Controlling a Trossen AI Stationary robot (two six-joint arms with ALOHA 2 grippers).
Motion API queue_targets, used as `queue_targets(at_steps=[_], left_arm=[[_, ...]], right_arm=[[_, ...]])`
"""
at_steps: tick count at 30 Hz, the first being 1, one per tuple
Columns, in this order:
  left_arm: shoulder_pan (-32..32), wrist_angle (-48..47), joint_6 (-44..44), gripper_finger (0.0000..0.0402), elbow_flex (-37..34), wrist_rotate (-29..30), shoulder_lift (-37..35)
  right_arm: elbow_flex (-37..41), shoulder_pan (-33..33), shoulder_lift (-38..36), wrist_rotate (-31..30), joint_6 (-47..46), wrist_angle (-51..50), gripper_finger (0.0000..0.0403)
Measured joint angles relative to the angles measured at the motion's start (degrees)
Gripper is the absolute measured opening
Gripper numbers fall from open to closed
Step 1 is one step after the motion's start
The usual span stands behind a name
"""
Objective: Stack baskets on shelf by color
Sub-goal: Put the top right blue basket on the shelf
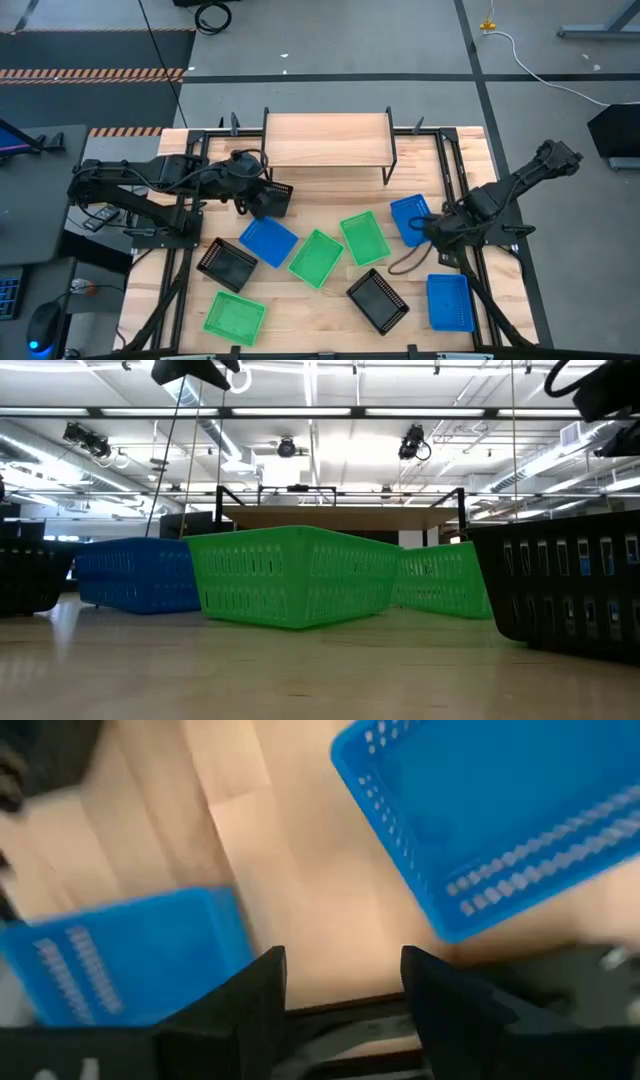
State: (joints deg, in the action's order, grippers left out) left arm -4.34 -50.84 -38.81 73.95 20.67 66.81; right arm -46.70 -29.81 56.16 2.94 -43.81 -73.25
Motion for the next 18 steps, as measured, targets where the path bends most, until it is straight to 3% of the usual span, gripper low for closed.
queue_targets(at_steps=[7, 12, 18], left_arm=[[0.0, -6.6, -6.6, 0.016, 0.0, 5.0, 0.0], [0.0, -9.2, -11.0, 0.016, 0.0, 5.8, 0.0], [0.0, -9.4, -13.1, 0.016, 0.0, 5.7, 0.0]], right_arm=[[0.2, -1.5, 0.0, -13.6, 6.5, 1.0, 0.0205], [5.5, -1.5, 0.0, -11.1, 11.7, 7.0, 0.0204], [12.1, -1.2, 0.0, -10.3, 10.3, 9.9, 0.0204]])
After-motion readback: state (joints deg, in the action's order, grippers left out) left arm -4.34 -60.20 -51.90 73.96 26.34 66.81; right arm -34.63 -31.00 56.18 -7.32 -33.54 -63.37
